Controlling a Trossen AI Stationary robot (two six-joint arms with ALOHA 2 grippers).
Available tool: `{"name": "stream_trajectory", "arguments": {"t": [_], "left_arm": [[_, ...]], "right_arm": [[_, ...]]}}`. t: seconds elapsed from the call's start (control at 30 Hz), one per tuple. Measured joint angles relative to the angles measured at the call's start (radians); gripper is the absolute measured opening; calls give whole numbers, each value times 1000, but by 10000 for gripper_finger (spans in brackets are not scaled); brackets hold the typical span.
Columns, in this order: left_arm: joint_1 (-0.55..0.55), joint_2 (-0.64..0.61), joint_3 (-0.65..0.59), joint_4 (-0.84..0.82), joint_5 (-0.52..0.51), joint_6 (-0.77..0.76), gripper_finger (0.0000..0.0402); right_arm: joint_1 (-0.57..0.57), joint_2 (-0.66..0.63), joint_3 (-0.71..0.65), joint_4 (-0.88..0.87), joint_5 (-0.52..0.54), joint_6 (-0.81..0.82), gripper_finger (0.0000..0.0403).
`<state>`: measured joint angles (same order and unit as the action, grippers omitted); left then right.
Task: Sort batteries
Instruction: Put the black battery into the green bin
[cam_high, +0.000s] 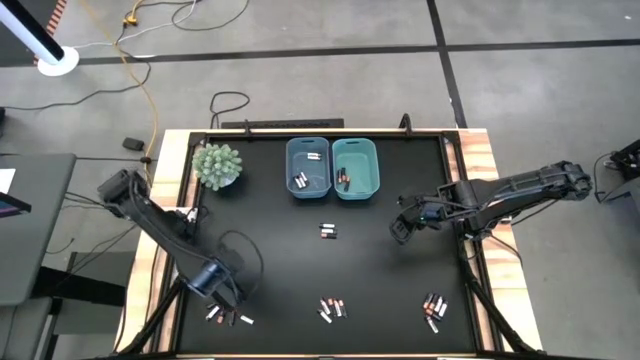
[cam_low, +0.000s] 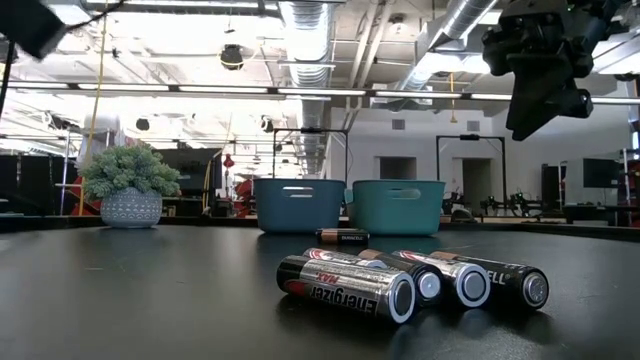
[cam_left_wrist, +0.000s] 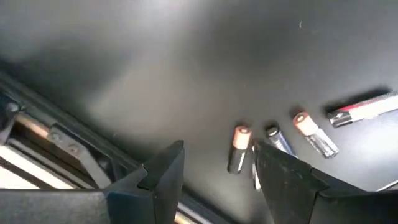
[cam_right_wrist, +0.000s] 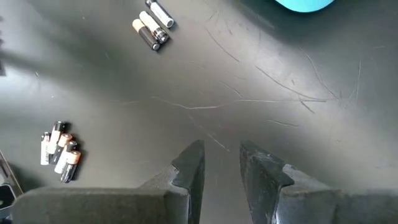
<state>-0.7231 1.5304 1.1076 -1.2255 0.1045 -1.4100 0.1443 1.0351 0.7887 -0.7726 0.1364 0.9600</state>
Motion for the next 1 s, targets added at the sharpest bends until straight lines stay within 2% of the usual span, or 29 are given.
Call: {"name": "stream_trajectory", "arguments": {"t": [0.17, 0.33, 0.5, 0.8, 1.0], "left_arm": [[6, 81, -1, -8, 54, 83, 188], [11, 107, -2, 2, 107, 146, 179], [24, 99, -83, 175, 200, 123, 166], [25, 99, -138, 199, 248, 112, 157], [25, 98, -161, 281, 285, 103, 157]], "right_arm": [[7, 0, 0, 1, 0, 0, 118], [33, 0, 0, 1, 0, 0, 118], [58, 0, 0, 3, 0, 8, 118], [64, 0, 0, 4, 2, 11, 118], [56, 0, 0, 4, 5, 11, 118]]}}
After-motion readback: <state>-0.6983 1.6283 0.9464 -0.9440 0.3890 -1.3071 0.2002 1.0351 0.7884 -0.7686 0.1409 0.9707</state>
